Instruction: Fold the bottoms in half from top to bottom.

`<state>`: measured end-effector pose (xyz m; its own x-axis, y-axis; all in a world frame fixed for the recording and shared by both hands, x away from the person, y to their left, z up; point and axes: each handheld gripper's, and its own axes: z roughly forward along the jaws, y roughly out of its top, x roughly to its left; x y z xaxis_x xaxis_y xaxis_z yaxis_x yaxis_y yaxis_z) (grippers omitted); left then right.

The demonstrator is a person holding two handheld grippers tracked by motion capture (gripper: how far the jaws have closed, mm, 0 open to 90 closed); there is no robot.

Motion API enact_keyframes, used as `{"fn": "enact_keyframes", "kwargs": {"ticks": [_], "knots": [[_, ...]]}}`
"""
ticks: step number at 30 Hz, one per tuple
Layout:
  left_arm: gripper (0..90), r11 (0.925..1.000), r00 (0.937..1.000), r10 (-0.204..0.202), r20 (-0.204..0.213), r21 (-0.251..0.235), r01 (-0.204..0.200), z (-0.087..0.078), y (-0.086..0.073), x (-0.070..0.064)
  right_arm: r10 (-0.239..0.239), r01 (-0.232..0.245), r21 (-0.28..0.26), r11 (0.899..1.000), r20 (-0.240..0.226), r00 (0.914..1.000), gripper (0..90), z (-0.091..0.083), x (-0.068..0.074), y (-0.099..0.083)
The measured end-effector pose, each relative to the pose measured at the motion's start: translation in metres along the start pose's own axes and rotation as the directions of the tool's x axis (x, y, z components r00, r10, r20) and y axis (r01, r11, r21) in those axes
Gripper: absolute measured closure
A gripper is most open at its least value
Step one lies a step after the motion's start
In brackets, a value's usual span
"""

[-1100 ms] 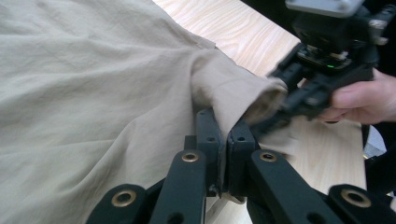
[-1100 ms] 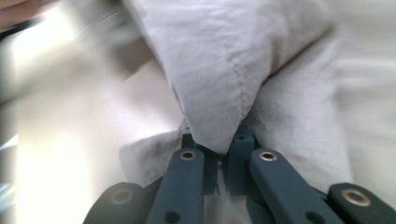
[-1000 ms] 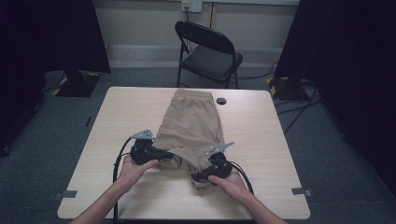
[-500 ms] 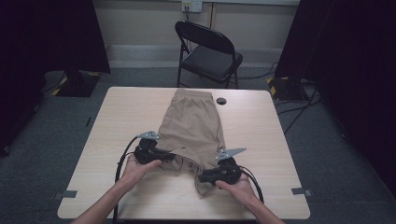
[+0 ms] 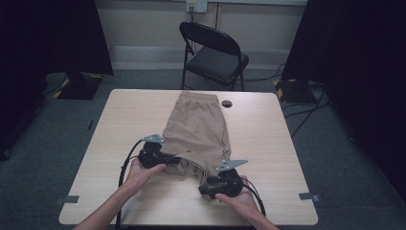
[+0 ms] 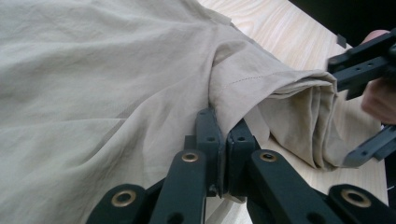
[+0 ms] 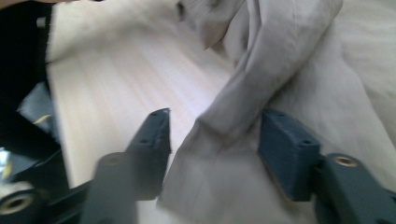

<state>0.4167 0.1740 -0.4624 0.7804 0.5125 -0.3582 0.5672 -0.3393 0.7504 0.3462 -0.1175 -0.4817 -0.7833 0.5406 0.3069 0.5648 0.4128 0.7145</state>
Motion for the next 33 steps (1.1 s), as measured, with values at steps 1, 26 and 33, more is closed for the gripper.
{"fn": "enact_keyframes", "kwargs": {"ticks": [1, 26, 33], "knots": [[87.2, 1.0, 1.0, 0.0, 0.003, -0.003, 0.0, 0.0, 0.0, 0.0, -0.004, 0.004, -0.003, 1.0, 0.011, 0.9999, 38.9, 0.004, 0.001, 0.002], [87.2, 0.9998, 1.0, -0.008, 0.005, -0.016, 0.008, -0.003, 0.001, 0.001, -0.117, 0.117, 0.048, 0.992, 0.006, 0.9931, 58.5, 0.003, 0.01, -0.016], [87.2, 0.9998, 0.9999, -0.008, 0.006, -0.019, 0.008, -0.004, 0.001, 0.001, -0.225, 0.224, 0.034, 0.974, 0.036, 0.9737, 52.0, 0.006, 0.014, -0.021]]}}
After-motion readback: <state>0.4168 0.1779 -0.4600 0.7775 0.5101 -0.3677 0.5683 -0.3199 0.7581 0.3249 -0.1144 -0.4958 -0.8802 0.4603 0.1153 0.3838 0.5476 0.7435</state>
